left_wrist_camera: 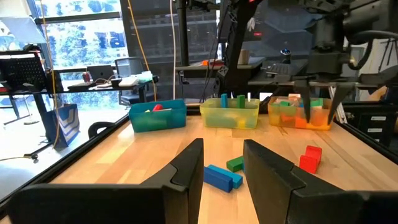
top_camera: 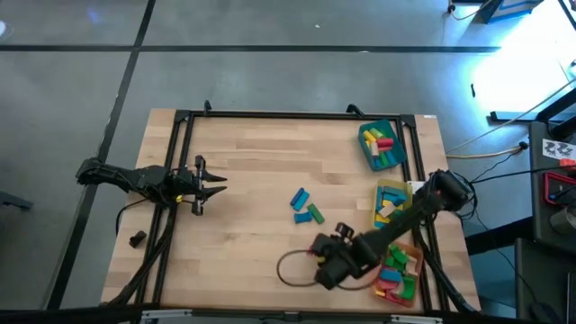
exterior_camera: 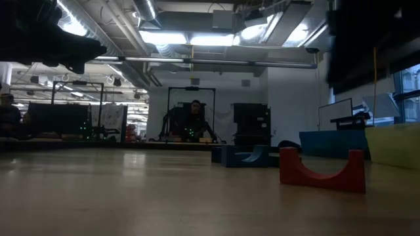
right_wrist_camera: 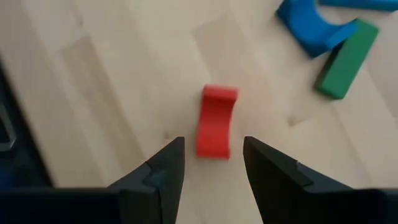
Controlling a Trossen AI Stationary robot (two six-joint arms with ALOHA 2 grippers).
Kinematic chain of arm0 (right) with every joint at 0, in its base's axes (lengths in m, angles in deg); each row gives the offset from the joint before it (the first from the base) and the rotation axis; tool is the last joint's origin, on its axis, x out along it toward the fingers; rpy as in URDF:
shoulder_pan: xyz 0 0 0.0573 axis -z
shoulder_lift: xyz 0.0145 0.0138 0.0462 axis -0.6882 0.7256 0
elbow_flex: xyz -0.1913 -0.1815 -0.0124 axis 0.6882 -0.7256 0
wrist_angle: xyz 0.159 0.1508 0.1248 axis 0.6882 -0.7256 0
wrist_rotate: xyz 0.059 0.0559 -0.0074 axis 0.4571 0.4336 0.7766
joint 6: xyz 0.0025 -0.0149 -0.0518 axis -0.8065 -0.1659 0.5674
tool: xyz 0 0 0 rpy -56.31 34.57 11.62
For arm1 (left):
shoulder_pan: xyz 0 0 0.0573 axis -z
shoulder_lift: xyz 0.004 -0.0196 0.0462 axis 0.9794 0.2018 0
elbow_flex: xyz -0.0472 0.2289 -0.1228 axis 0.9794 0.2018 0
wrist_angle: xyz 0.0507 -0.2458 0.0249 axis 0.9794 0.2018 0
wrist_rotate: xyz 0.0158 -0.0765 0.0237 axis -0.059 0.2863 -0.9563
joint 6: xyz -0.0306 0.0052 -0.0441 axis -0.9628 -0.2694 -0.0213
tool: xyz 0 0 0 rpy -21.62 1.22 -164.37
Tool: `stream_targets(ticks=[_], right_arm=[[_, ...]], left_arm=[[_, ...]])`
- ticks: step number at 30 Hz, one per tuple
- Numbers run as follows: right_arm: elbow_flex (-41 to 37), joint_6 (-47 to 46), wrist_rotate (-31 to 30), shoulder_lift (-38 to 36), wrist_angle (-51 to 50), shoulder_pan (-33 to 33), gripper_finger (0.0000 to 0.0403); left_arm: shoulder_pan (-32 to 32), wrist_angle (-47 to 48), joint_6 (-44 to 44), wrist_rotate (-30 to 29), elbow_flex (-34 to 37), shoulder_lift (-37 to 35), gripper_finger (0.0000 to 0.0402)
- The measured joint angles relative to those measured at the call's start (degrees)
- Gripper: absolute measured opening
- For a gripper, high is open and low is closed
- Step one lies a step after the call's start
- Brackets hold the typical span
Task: Sort blocks by size
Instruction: Put the red arch block into the orange bin
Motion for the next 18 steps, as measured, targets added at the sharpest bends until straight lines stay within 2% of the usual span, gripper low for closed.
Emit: stream_targets(ticks=[7, 11, 18], right_arm=[[0.0, 0.7, 0.2, 0.5, 5.3, 4.1, 0.0166], [0.0, 2.6, 3.0, 2.8, 8.7, 4.9, 0.0166], [0.0, 2.8, 3.1, 6.8, 7.8, 5.1, 0.0166]], left_arm=[[0.0, 0.0, 0.0, 0.0, 0.0, 0.0, 0.01], [0.0, 0.0, 0.0, 0.0, 0.0, 0.0, 0.01], [0.0, 0.0, 0.0, 0.0, 0.0, 0.0, 0.01]])
